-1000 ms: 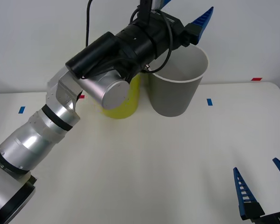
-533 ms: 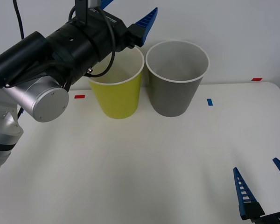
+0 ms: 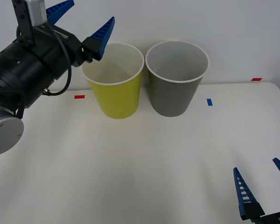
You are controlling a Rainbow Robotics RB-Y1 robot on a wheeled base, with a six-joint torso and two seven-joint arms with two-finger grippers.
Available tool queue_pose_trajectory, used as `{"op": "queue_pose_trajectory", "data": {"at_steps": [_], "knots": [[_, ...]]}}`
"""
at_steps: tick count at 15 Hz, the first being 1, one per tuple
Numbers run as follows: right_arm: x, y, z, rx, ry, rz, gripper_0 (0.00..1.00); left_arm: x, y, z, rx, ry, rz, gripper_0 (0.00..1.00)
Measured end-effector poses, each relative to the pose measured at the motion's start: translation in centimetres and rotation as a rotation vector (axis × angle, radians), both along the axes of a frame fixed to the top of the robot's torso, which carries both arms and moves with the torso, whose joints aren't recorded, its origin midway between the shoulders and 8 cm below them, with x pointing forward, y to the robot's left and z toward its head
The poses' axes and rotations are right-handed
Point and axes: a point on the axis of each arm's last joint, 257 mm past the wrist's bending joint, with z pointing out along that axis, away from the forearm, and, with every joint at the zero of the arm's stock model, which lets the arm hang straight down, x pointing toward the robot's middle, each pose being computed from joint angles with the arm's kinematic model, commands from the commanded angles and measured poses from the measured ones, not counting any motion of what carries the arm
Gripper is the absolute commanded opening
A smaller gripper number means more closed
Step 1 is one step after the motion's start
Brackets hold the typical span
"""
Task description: Put cans in the gray bin and PET bottles in the light green bin.
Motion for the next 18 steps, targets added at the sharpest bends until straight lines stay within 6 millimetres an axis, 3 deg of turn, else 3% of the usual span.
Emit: {"op": "queue_pose_trajectory", "data": {"at_steps": [9, 18], "knots": [[0.0, 0.0, 0.0, 0.000, 0.000, 0.000, 0.92, -5.9, 7.7, -4.7, -0.066, 0.006, 0.142, 1.00], [0.0, 0.0, 0.0, 0.000, 0.000, 0.000, 0.92, -11.1, 12.2, -11.8, -0.092, 0.045, 0.249, 1.00]]}}
